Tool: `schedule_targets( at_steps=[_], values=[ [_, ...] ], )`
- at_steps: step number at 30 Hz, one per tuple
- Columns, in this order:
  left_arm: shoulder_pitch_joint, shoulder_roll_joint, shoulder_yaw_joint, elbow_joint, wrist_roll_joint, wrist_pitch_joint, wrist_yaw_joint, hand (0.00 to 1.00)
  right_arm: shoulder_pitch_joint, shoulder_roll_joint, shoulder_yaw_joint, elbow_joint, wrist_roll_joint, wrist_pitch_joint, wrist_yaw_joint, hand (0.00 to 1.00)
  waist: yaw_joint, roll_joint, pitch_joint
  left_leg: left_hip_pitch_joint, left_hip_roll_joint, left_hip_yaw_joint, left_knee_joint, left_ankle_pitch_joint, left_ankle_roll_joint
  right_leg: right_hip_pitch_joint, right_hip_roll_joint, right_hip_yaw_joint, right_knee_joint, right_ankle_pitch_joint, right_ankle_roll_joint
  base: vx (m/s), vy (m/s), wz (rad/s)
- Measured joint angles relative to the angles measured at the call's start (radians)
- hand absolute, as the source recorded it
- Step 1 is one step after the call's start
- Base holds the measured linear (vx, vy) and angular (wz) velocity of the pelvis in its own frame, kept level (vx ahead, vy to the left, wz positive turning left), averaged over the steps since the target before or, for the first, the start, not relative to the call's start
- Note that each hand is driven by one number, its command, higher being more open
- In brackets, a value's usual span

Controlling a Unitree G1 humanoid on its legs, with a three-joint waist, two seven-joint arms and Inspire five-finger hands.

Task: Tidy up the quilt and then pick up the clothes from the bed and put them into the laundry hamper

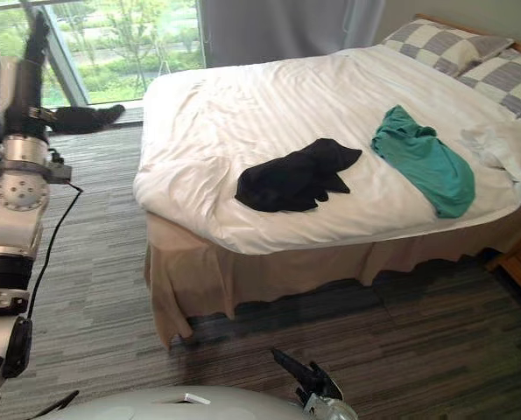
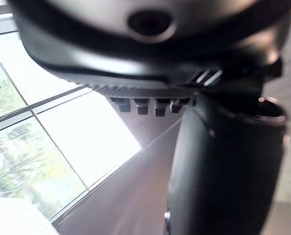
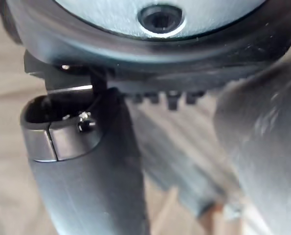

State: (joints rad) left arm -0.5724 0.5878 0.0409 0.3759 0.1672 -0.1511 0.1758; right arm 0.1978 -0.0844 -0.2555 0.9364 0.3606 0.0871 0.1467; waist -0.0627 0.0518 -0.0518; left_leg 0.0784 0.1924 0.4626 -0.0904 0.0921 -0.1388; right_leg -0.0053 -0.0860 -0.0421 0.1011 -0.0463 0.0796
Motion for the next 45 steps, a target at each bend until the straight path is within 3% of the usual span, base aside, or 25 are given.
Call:
schedule_targets(
  at_steps=[5, 8, 18, 21, 23, 29, 34, 35, 39, 45],
  values=[
    [-0.046, -0.002, -0.093, 0.118, 0.13, 0.106, -0.024, 1.0, 0.014, 0.001, -0.012, 0.003, -0.003, 0.003, 0.002, 1.0, -0.031, -0.012, 0.034, -0.02, -0.002, 0.041, 0.001, 0.0, 0.0, -0.056, 0.004, 0.049, 0.012, 0.009, 0.002, 0.01, 0.009, -0.25],
    [-0.077, -0.007, -0.114, 0.137, 0.176, 0.139, -0.025, 1.0, 0.008, 0.003, -0.011, 0.0, -0.002, 0.005, 0.004, 1.0, -0.048, -0.02, 0.05, -0.065, -0.004, 0.045, 0.004, 0.008, 0.008, -0.112, 0.003, 0.053, 0.027, 0.017, 0.0, 0.0, 0.0, -0.07],
    [-0.225, -0.066, -0.208, 0.146, 0.273, 0.244, 0.008, 1.0, -0.023, 0.013, 0.033, -0.125, 0.003, 0.003, 0.022, 1.0, -0.054, -0.036, 0.158, -0.165, -0.012, 0.063, 0.006, 0.022, 0.023, -0.25, -0.004, 0.072, 0.098, 0.013, -0.006, 0.0, 0.003, -0.03],
    [-0.271, -0.073, -0.214, 0.145, 0.274, 0.279, 0.034, 1.0, -0.055, 0.023, 0.033, -0.149, 0.004, -0.007, 0.026, 1.0, -0.063, -0.051, 0.201, -0.241, -0.008, 0.049, 0.1, -0.009, 0.032, -0.321, -0.022, 0.071, 0.176, -0.017, -0.002, 0.0, 0.003, 0.12],
    [-0.289, -0.076, -0.214, 0.145, 0.276, 0.316, 0.052, 1.0, -0.077, 0.021, 0.033, -0.178, 0.012, -0.019, 0.023, 1.0, -0.078, -0.049, 0.241, -0.32, 0.0, 0.033, 0.192, -0.039, 0.042, -0.375, -0.036, 0.068, 0.217, -0.025, 0.001, -0.02, -0.021, 0.16],
    [-0.338, -0.116, -0.253, 0.143, 0.271, 0.442, 0.097, 1.0, -0.103, 0.018, 0.032, -0.236, 0.063, -0.056, 0.016, 1.0, -0.082, -0.049, 0.335, -0.491, 0.035, 0.002, 0.382, -0.107, 0.064, -0.5, -0.044, 0.063, 0.309, -0.04, 0.01, -0.09, -0.008, 0.07],
    [-0.387, -0.12, -0.252, 0.123, 0.265, 0.489, 0.161, 1.0, -0.127, 0.017, 0.033, -0.246, 0.138, -0.059, 0.02, 1.0, -0.083, -0.055, 0.371, -0.603, 0.067, -0.012, 0.504, -0.148, 0.078, -0.589, -0.039, 0.067, 0.365, -0.041, 0.013, -0.09, 0.003, -0.01],
    [-0.398, -0.12, -0.251, 0.123, 0.265, 0.494, 0.17, 0.0, -0.133, 0.016, 0.033, -0.246, 0.139, -0.059, 0.022, 1.0, -0.084, -0.055, 0.377, -0.614, 0.072, -0.014, 0.517, -0.153, 0.081, -0.596, -0.038, 0.068, 0.371, -0.041, 0.013, -0.1, 0.016, -0.13],
    [-0.446, -0.129, -0.21, 0.121, 0.271, 0.512, 0.233, 0.0, -0.181, 0.015, 0.033, -0.248, 0.202, -0.067, 0.042, 1.0, -0.088, -0.059, 0.402, -0.682, 0.097, -0.008, 0.586, -0.186, 0.09, -0.658, -0.03, 0.085, 0.389, -0.036, 0.022, -0.07, 0.013, -0.14],
    [-0.466, -0.138, -0.181, 0.114, 0.363, 0.544, 0.208, 0.0, -0.223, 0.01, 0.033, -0.254, 0.204, -0.076, 0.063, 1.0, -0.094, -0.051, 0.427, -0.697, 0.099, 0.037, 0.611, -0.21, 0.1, -0.695, -0.027, 0.14, 0.386, -0.02, 0.045, 0.01, 0.019, -0.19]
  ],
)
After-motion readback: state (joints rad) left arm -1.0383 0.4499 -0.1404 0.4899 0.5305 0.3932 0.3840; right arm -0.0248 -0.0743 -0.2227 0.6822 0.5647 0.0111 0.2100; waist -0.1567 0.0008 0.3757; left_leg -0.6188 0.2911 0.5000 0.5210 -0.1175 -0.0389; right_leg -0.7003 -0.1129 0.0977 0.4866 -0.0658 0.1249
